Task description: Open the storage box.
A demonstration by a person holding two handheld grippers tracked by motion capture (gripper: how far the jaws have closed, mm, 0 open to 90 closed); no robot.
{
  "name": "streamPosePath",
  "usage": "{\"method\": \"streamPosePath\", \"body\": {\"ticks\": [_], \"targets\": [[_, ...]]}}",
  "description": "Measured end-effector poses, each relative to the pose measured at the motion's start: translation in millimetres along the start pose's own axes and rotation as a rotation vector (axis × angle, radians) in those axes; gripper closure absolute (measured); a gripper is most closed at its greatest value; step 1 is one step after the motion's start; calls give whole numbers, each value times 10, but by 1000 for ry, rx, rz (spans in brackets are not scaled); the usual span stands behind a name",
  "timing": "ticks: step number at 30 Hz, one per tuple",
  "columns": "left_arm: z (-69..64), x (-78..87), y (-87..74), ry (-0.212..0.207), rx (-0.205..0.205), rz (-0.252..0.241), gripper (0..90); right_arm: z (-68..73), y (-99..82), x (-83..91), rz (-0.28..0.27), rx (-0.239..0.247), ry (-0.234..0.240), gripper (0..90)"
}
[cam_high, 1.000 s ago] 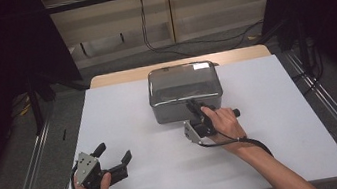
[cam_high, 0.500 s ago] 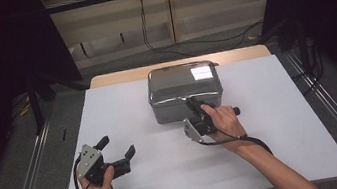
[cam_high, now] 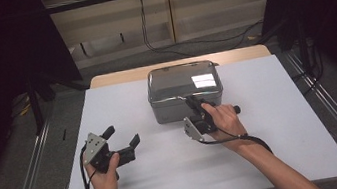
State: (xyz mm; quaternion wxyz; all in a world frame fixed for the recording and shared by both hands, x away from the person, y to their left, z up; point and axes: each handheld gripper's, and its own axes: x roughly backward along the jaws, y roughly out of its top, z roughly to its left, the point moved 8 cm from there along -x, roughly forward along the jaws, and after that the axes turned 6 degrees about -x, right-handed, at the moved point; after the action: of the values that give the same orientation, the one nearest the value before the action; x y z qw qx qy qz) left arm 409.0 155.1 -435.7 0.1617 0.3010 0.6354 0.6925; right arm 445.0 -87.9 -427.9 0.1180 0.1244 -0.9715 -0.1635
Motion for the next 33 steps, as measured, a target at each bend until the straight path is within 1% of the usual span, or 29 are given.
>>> {"method": "streamPosePath", "body": {"ticks": [2,3,5,6,7,8,10,12,13,14,15,16,17,18,20,21,22,23,24,25,27,29,30,31,33], "targets": [[-13,-39,-2,-13,-28,5,36,-5,2,0,0,-3,-2,795],[-5,-55,-1,-10,-40,8,36,-11,7,-2,-3,1,-3,795],[-4,-89,18,-12,-24,-4,36,-12,2,2,-1,-8,-3,795],[8,-102,23,-16,-43,1,36,-18,3,0,-5,-4,-3,796],[12,-118,27,-15,-50,6,33,-21,0,3,-3,-8,-4,796],[10,-139,32,-22,-50,6,33,-21,0,3,-3,-8,-4,796],[-14,-189,39,-47,-43,17,28,-29,5,1,-7,-3,-3,796],[-23,-222,57,-46,-83,20,27,-35,7,2,-7,-6,-4,796],[-29,-236,73,-50,-90,13,24,-38,8,3,-8,-5,-5,797],[-35,-255,89,-56,-87,10,24,-38,8,3,-8,-5,-5,797],[-30,-277,105,-52,-95,15,23,-35,6,2,-6,-4,-5,797],[-27,-295,123,-52,-94,8,23,-35,6,0,-6,-5,-5,797],[-29,-322,153,-64,-84,-3,21,-35,7,1,-6,-4,-4,797],[-32,-338,164,-72,-82,-3,21,-36,9,2,-7,-4,-5,797],[-35,-385,200,-82,-88,-7,21,-40,8,2,-7,-5,-4,797],[-41,-409,218,-97,-93,-13,21,-46,9,2,-9,-3,-7,797],[-46,-437,233,-102,-96,-17,24,-47,9,3,-7,-5,-5,797],[-38,-458,236,-98,-108,-11,24,-53,11,2,-10,-9,-6,797],[-41,-474,241,-99,-103,-13,21,-58,14,2,-10,-9,-7,798],[-33,-501,250,-100,-107,-19,21,-60,14,4,-8,-7,-5,798],[-14,-541,250,-86,-118,-12,21,-68,17,3,-9,-11,-9,798],[3,-587,251,-82,-122,-7,21,-78,20,2,-11,-9,-9,799],[19,-614,252,-72,-134,-4,23,-84,22,1,-12,-10,-10,799],[26,-629,253,-68,-138,-5,29,-91,25,1,-12,-13,-13,799],[49,-672,255,-65,-144,0,31,-102,30,-1,-15,-16,-12,800]]}}
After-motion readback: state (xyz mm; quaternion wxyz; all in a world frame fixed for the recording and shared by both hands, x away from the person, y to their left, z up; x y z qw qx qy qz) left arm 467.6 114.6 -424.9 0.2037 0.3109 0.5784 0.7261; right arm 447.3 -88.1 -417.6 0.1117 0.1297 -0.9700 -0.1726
